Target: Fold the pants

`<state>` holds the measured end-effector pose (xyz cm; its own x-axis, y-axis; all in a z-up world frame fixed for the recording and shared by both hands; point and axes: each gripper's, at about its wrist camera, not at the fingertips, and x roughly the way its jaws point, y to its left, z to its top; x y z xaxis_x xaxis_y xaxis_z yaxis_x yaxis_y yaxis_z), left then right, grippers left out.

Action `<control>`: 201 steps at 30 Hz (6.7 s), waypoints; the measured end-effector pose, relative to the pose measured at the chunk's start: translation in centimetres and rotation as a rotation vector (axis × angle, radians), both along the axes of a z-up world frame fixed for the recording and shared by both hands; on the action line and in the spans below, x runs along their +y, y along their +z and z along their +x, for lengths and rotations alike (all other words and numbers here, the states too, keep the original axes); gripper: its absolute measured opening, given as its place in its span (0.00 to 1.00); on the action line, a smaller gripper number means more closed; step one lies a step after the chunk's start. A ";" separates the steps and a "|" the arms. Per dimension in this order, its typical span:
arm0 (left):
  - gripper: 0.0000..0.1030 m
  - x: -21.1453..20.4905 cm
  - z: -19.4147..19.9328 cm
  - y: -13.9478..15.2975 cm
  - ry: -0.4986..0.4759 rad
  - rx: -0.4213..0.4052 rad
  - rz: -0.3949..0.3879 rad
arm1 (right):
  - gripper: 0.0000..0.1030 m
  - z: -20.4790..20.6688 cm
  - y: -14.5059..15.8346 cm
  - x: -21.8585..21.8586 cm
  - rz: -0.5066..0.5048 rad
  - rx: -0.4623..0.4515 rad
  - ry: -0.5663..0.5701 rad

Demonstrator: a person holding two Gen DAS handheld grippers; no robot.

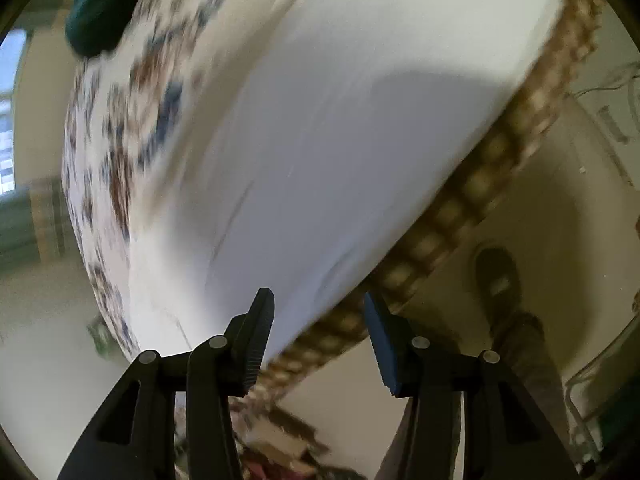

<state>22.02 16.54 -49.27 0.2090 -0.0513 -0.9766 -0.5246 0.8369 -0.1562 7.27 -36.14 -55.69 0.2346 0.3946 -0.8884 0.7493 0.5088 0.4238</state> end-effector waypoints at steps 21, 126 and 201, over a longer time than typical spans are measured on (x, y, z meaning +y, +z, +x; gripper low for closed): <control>0.75 -26.1 3.4 -3.8 -0.360 0.129 0.106 | 0.04 -3.7 -3.8 -23.0 -0.049 -0.061 -0.276; 1.00 0.0 2.1 -2.9 -0.146 0.034 0.086 | 0.43 10.6 -7.1 29.6 -0.207 -0.309 0.688; 1.00 5.3 -7.3 -6.1 0.533 -0.014 -0.290 | 0.94 8.2 -5.1 18.2 -0.436 0.125 0.789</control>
<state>14.73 21.82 -55.37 0.2922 -0.1992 -0.9354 -0.8562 0.3814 -0.3486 15.42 -17.97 -60.84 -0.0692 0.0228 -0.9973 0.1433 0.9896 0.0127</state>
